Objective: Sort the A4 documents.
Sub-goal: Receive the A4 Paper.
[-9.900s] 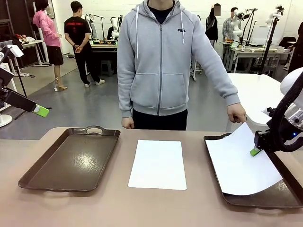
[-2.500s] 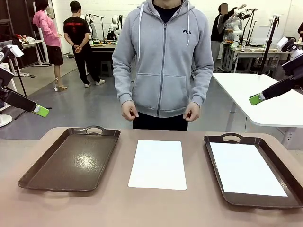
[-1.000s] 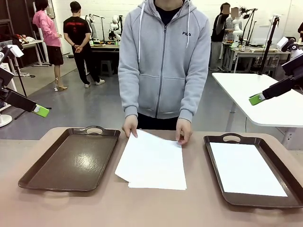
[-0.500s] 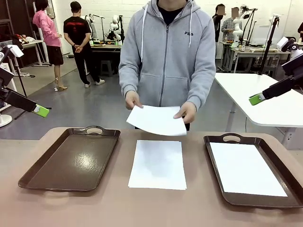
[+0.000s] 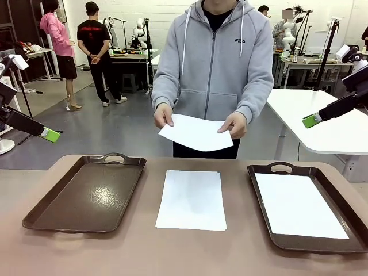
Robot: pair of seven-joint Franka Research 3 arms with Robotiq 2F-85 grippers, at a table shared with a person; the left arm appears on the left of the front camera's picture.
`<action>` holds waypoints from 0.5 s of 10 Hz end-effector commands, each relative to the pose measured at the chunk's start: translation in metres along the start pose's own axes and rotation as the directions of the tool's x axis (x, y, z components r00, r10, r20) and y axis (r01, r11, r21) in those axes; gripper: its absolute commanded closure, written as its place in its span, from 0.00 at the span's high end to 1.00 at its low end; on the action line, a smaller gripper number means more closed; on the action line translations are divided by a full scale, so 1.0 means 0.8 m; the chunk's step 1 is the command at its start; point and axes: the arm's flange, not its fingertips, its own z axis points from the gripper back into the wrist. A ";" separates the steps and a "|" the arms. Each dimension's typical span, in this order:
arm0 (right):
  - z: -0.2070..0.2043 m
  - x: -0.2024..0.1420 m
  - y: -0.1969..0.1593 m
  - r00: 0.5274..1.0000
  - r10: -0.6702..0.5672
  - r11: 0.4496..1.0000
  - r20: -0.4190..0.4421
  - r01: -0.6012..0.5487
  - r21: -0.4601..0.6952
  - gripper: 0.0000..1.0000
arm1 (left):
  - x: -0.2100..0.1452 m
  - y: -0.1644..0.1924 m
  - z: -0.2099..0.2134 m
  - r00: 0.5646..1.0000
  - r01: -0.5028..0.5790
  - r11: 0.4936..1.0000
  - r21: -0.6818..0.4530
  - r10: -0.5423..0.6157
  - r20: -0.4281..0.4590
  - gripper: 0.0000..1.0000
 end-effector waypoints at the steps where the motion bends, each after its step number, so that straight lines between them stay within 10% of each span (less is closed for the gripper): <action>1: -0.001 0.002 0.000 1.000 -0.005 1.000 0.007 0.005 0.009 1.00 | 0.000 0.000 -0.001 1.000 -0.001 1.000 0.003 0.001 -0.002 1.00; 5: -0.001 0.002 0.000 1.000 -0.005 1.000 0.007 0.005 0.009 1.00 | 0.000 0.000 -0.001 1.000 -0.001 1.000 0.003 0.001 -0.002 1.00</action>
